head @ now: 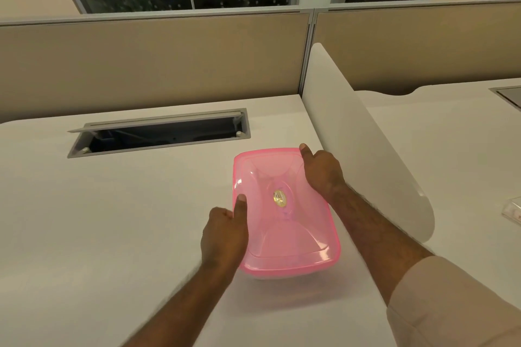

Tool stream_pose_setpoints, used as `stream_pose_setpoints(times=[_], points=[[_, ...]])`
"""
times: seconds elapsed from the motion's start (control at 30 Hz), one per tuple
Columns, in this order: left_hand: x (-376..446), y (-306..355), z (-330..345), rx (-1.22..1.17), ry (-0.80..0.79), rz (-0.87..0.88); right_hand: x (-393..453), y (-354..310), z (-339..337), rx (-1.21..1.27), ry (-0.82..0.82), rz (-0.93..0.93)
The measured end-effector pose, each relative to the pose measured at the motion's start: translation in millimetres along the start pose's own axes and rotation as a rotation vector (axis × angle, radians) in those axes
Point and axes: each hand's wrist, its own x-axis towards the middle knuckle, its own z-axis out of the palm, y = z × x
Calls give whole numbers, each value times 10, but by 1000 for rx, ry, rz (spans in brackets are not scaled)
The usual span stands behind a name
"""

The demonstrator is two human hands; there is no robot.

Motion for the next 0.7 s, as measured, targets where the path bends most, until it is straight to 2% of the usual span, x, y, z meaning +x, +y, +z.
stream_pose_setpoints(times=[0.2, 0.43, 0.6, 0.7], points=[[-86, -17, 13, 65, 23, 51, -15, -37, -21, -16, 2, 11], [-82, -64, 8, 13, 49, 124, -78, -129, -43, -49, 2, 19], [-156, 4, 101, -38, 76, -57, -110, -139, -71, -72, 18, 13], [-185, -16, 143, -27, 100, -50, -139, -150, -86, -73, 41, -7]])
